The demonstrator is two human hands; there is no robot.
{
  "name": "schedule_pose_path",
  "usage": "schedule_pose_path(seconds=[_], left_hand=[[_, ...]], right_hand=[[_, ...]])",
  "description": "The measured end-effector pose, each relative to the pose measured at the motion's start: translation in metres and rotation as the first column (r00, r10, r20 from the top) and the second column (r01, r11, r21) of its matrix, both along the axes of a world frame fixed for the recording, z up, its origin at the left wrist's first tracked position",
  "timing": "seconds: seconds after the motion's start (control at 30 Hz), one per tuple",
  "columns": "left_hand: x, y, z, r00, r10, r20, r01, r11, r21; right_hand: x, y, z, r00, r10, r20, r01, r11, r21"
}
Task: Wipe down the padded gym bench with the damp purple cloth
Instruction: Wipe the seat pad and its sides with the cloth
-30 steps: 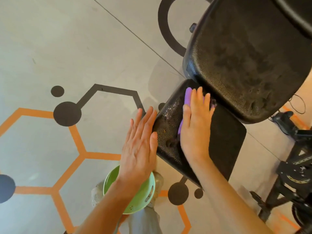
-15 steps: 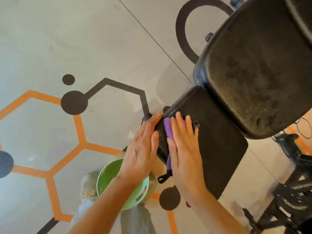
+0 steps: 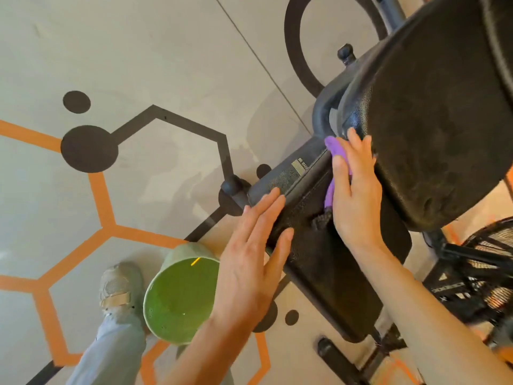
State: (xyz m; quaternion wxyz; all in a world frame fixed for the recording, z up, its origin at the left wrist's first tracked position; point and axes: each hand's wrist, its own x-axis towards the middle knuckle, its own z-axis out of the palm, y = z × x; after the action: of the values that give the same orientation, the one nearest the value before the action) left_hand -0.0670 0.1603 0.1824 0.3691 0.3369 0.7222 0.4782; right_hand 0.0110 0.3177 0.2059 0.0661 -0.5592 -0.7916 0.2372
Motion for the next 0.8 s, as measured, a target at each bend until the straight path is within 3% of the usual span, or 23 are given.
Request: schedule_pose_path(seconds=[0.07, 0.17, 0.23, 0.33, 0.4, 0.5, 0.57, 0.7, 0.8], left_hand=[[0.006, -0.003, -0.001, 0.998, 0.047, 0.037, -0.048, 0.998, 0.031], [0.009, -0.005, -0.005, 0.995, 0.06, 0.078, -0.064, 0.997, 0.051], [0.007, -0.004, -0.007, 0.995, 0.015, 0.103, -0.018, 0.999, 0.028], [0.004, -0.007, -0.009, 0.993, -0.04, 0.108, 0.042, 0.999, -0.008], [0.004, -0.007, -0.009, 0.991, -0.056, 0.125, 0.056, 0.998, -0.003], [0.003, -0.008, -0.01, 0.988, -0.07, 0.134, 0.064, 0.997, 0.047], [0.004, -0.007, -0.01, 0.992, -0.049, 0.118, 0.044, 0.998, 0.049], [0.004, -0.008, -0.005, 0.995, -0.03, 0.097, 0.031, 1.0, -0.001], [0.004, -0.009, -0.007, 0.987, -0.055, 0.152, 0.054, 0.999, 0.01]], right_hand=[[-0.008, -0.016, 0.003, 0.999, -0.023, -0.025, 0.022, 0.999, -0.025], [0.001, -0.067, 0.014, 0.975, 0.209, -0.073, -0.214, 0.973, -0.086], [0.005, -0.042, 0.011, 0.957, 0.288, -0.018, -0.288, 0.955, -0.069], [-0.012, 0.012, 0.004, 0.991, 0.126, 0.053, -0.127, 0.992, 0.008], [-0.022, -0.007, 0.004, 1.0, 0.018, 0.025, -0.018, 1.0, -0.009], [-0.016, -0.062, 0.014, 0.979, 0.2, -0.044, -0.202, 0.977, -0.062], [-0.01, -0.038, 0.014, 0.947, 0.318, 0.035, -0.316, 0.947, -0.057], [-0.023, 0.024, 0.006, 0.997, 0.031, 0.072, -0.033, 0.999, 0.031], [-0.021, -0.047, 0.011, 0.999, 0.038, -0.007, -0.038, 0.999, -0.031]])
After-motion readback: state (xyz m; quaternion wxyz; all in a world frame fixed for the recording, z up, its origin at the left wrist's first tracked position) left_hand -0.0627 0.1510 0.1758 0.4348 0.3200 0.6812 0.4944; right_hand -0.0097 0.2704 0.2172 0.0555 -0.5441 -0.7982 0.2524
